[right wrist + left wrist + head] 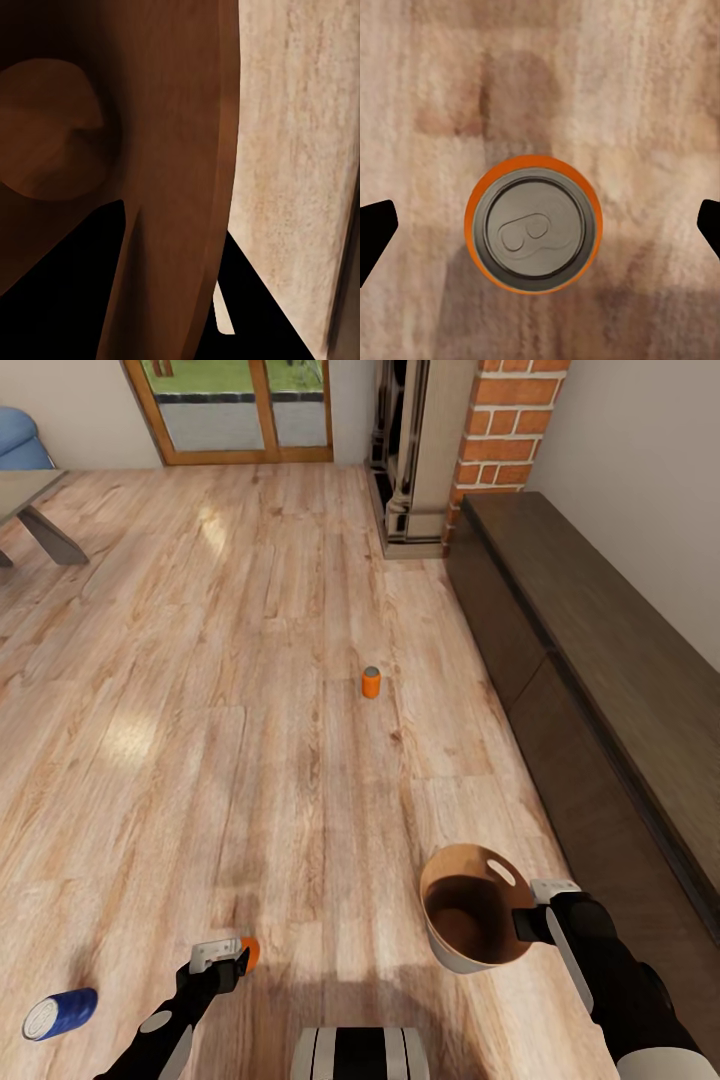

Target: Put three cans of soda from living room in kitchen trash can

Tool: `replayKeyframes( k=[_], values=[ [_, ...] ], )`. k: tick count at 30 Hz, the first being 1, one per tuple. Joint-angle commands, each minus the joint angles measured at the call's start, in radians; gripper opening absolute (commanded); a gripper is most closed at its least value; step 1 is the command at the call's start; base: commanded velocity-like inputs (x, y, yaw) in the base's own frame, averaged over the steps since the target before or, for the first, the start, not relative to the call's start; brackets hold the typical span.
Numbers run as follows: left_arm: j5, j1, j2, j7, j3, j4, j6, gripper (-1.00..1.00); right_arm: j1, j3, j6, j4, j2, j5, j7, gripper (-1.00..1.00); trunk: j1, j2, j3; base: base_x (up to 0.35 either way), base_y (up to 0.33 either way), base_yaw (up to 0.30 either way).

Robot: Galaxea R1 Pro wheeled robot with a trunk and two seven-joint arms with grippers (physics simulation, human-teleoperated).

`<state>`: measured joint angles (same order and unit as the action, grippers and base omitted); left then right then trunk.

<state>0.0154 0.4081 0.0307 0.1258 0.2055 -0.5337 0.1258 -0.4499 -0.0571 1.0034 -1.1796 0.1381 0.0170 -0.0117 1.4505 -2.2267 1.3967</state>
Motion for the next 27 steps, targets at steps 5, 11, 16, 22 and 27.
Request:
replayKeyframes(
  k=[5, 11, 16, 22, 27],
  values=[
    [0.000, 0.000, 0.000, 0.000, -0.001, 0.000, 0.000, 1.00, 0.000, 0.000, 0.000, 0.000, 0.000, -0.009, -0.001, -1.00, 0.019, -0.035, 0.016, 0.000, 0.000, 0.000],
    [0.000, 0.000, 0.000, 0.000, 0.000, 0.000, 0.000, 1.00, 0.000, -0.001, 0.000, -0.002, 0.001, -0.009, -0.001, -1.00, 0.019, -0.035, 0.016, 0.000, 0.000, 0.000],
    [0.000, 0.000, 0.000, 0.000, -0.001, 0.000, 0.000, 1.00, -0.001, -0.003, 0.001, -0.093, 0.001, -0.009, -0.002, -1.00, 0.019, -0.035, 0.016, 0.000, 0.000, 0.000],
    [0.000, 0.000, 0.000, 0.000, 0.000, 0.000, 0.000, 1.00, -0.001, -0.002, 0.002, -0.176, 0.002, -0.009, -0.002, -1.00, 0.019, -0.035, 0.016, 0.000, 0.000, 0.000],
    [0.000, 0.000, 0.000, 0.000, 0.000, 0.000, 0.000, 1.00, -0.001, -0.001, 0.002, -0.180, 0.002, -0.009, -0.002, -1.00, 0.023, -0.042, 0.019, 0.000, 0.000, 0.000]
  ],
)
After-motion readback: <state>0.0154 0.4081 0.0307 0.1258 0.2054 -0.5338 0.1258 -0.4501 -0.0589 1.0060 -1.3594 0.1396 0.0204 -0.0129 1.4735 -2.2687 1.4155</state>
